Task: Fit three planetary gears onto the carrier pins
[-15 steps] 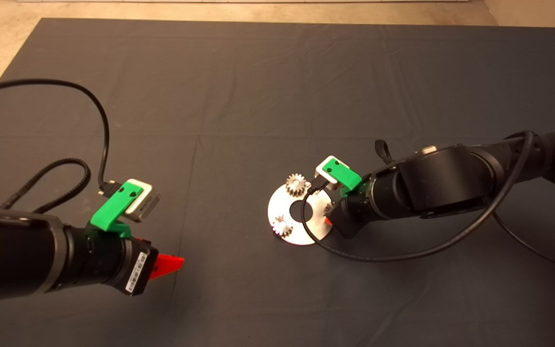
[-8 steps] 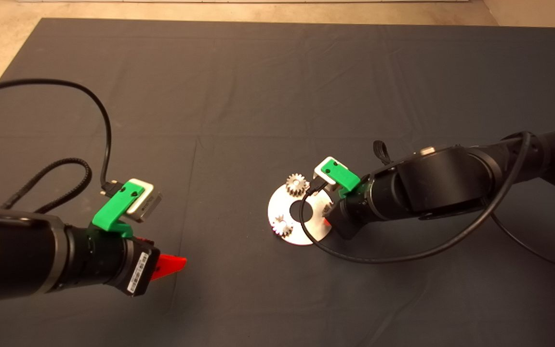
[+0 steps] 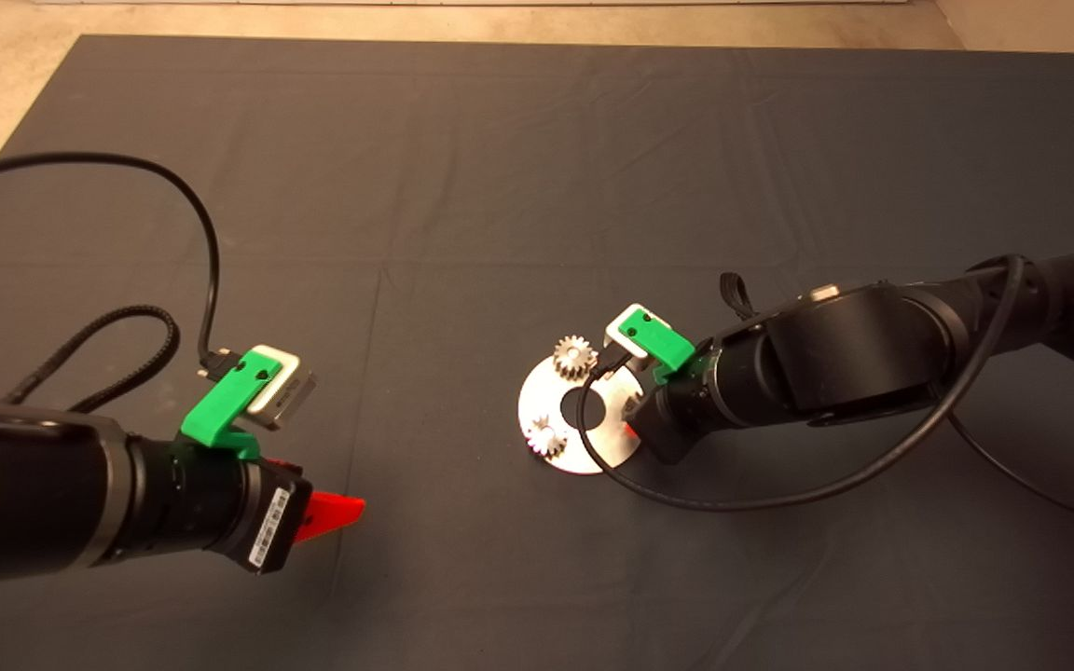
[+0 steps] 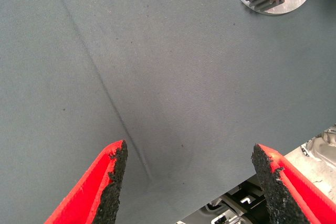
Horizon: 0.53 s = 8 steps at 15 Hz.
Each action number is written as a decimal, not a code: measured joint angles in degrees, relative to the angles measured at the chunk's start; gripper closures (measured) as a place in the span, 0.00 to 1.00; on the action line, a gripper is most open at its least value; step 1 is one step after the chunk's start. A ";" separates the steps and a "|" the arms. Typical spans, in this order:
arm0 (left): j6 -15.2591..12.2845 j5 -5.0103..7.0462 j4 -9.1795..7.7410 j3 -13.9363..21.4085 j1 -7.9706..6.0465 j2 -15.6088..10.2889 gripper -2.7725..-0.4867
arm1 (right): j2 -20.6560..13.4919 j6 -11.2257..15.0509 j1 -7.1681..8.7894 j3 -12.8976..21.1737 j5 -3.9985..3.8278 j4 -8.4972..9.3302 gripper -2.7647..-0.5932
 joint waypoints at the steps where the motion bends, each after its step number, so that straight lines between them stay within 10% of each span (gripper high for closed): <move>1: 0.00 -0.02 0.00 0.00 0.00 0.00 0.49 | 0.00 -0.02 0.01 -0.05 0.02 -0.02 0.84; 8: 0.00 -0.39 0.00 0.00 0.00 0.02 0.49 | 0.13 -0.05 0.01 -0.91 0.50 0.00 0.85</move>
